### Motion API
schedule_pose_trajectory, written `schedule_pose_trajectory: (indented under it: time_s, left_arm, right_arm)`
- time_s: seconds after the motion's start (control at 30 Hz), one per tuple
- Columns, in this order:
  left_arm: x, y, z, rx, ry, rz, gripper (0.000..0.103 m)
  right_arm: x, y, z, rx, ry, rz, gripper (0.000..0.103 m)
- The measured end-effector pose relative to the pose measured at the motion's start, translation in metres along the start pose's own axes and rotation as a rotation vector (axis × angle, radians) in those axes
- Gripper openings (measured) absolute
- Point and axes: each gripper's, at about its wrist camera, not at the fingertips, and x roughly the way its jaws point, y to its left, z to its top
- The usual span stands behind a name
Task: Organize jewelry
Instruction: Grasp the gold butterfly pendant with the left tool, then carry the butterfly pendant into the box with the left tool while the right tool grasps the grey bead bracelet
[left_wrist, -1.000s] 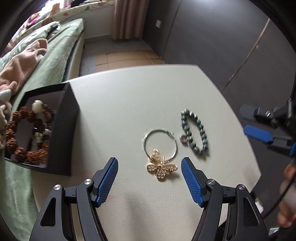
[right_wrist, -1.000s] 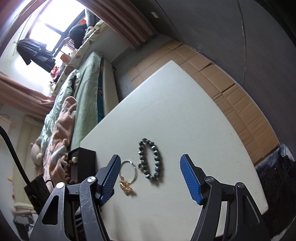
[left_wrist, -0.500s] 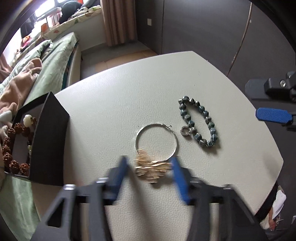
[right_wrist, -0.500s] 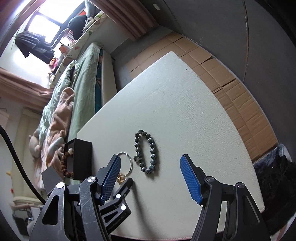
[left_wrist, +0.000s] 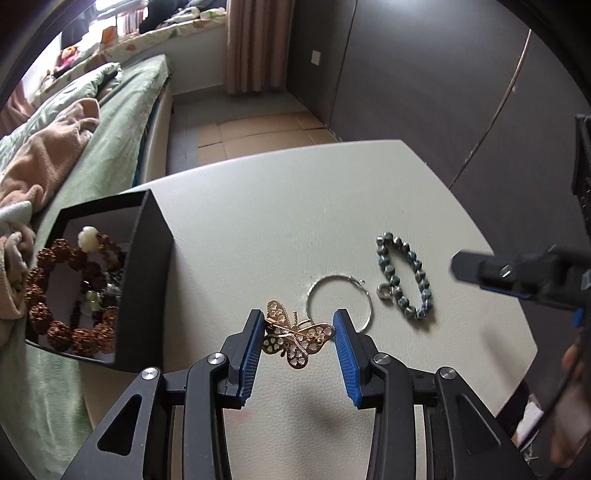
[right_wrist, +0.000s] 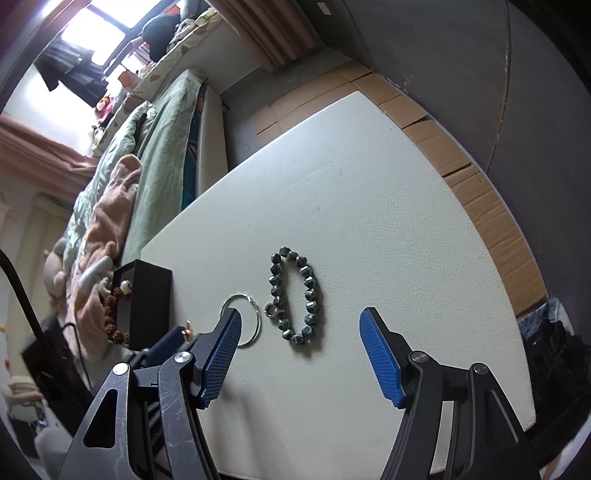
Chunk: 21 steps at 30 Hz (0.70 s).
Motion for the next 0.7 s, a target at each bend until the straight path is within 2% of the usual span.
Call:
schedule_pose_trajectory:
  time_s: [0.17,0.33,0.47,0.53,0.57,0.63,0.7]
  left_arm:
    - [-0.009,0.013,0.004,-0.04,-0.021,-0.005,0.04]
    - [-0.018,0.031,0.008,-0.086,-0.036,-0.01,0.04]
    - [-0.031,0.042,0.012,-0.115,-0.065,-0.025,0.04]
    - [-0.039,0.047,0.012,-0.126,-0.085,-0.03,0.04]
    - [-0.043,0.05,0.013,-0.134,-0.095,-0.032,0.04]
    - [-0.05,0.059,0.015,-0.153,-0.112,-0.033,0.04]
    - [-0.057,0.068,0.016,-0.175,-0.128,-0.029,0.04]
  right_arm:
    - [0.011,0.016,-0.002,-0.092,-0.015,-0.103,0.065]
    - [0.023,0.022,-0.002,-0.157,-0.006,-0.2,0.051]
    - [0.034,0.023,-0.001,-0.183,0.003,-0.262,0.048]
    - [0.04,0.023,0.0,-0.192,0.011,-0.28,0.038]
    - [0.042,0.025,0.0,-0.205,0.006,-0.297,0.037]
    - [0.045,0.033,-0.002,-0.257,-0.005,-0.342,0.028]
    - [0.047,0.04,-0.004,-0.307,-0.012,-0.36,0.01]
